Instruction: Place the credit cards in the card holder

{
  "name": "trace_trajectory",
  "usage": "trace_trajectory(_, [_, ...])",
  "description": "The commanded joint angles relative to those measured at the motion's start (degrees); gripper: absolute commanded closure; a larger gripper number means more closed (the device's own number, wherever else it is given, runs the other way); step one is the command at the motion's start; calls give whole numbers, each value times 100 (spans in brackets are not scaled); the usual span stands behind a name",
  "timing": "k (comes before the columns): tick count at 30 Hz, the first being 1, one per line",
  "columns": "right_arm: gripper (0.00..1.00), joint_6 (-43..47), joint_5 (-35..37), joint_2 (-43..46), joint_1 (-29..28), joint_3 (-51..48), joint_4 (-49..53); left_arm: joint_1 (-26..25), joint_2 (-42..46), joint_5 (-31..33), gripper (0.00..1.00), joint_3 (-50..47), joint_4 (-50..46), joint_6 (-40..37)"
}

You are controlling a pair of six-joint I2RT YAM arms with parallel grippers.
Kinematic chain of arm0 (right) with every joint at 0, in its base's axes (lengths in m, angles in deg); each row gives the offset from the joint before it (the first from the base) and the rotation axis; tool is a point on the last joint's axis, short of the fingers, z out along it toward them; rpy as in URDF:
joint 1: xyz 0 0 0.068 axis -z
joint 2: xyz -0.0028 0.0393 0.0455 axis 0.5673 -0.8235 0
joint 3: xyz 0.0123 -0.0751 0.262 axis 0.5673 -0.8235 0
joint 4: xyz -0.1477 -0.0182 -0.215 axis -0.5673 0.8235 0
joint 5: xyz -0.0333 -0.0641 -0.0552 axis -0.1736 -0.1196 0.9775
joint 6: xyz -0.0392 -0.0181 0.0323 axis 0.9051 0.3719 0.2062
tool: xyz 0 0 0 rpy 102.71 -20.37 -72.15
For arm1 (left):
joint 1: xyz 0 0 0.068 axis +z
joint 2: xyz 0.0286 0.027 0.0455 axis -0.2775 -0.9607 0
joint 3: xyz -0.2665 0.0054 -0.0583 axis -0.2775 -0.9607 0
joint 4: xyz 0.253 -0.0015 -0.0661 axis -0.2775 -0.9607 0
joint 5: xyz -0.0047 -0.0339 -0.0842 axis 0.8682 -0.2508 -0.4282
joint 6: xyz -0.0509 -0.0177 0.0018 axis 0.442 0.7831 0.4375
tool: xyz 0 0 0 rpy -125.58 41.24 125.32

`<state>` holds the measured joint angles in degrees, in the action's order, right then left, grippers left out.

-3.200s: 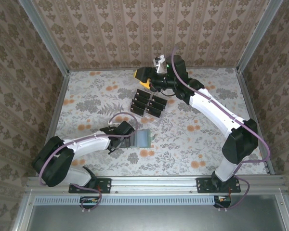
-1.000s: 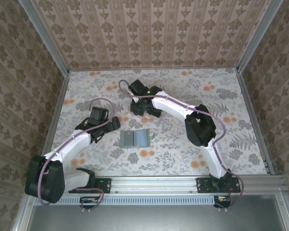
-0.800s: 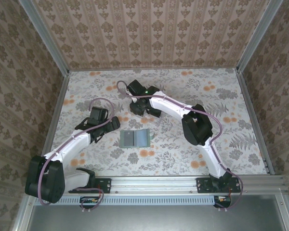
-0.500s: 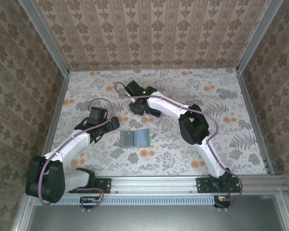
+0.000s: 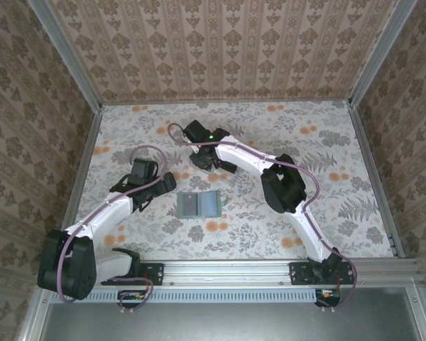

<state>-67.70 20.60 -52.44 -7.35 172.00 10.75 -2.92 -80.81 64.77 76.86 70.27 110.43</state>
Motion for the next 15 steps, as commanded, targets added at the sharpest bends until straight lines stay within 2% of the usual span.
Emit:
trace_trajectory(1, [72, 174, 110, -155, -7, 285, 241, 48, -33, -56, 0, -79, 76, -97])
trace_trajectory(15, [83, 282, 34, -399, 0, 558, 488, 73, -31, -67, 0, -97, 94, -115])
